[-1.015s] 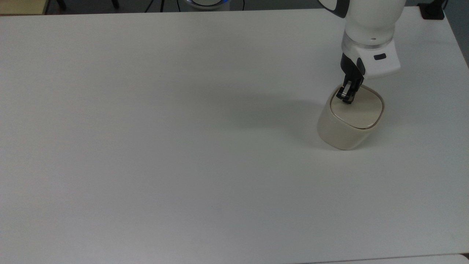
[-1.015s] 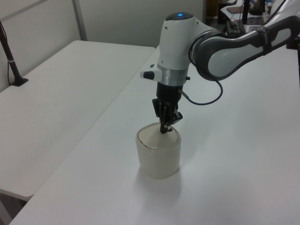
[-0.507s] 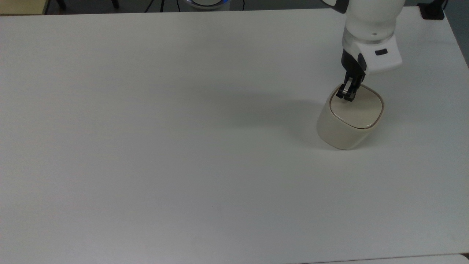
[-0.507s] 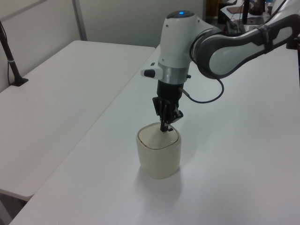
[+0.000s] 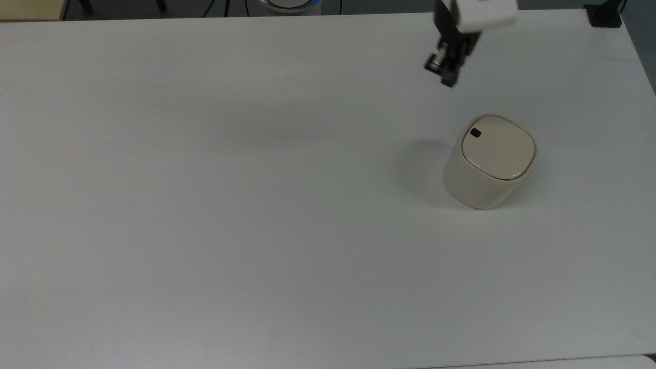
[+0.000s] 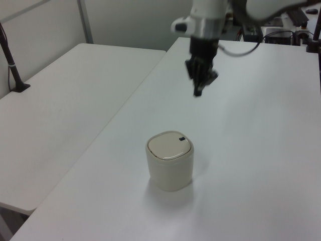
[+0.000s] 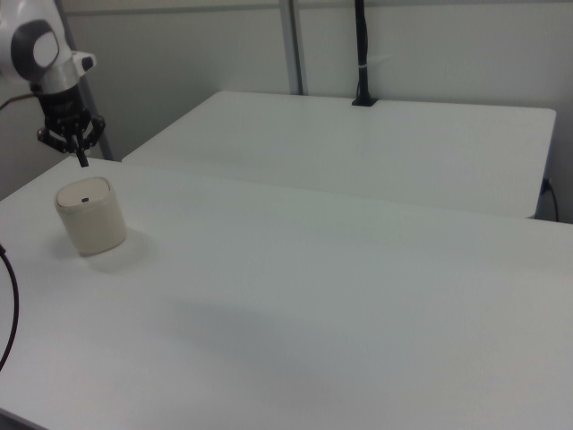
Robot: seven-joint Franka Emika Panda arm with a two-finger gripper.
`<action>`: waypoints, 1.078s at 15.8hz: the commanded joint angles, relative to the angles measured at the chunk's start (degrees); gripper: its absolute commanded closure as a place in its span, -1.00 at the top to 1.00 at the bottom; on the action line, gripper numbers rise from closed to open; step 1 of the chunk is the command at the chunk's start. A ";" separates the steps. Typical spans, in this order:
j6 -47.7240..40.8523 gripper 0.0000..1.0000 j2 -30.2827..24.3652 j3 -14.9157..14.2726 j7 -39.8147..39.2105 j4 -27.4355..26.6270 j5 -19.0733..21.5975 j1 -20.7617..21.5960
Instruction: Close the trash bin
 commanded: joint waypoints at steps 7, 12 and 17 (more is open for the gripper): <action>-12.34 1.00 -13.17 5.39 18.41 -9.43 -0.58 -20.96; -12.26 1.00 -13.27 -0.66 33.60 -9.34 -2.17 -21.85; -11.29 1.00 -11.16 -4.10 35.04 -6.80 -2.00 -22.20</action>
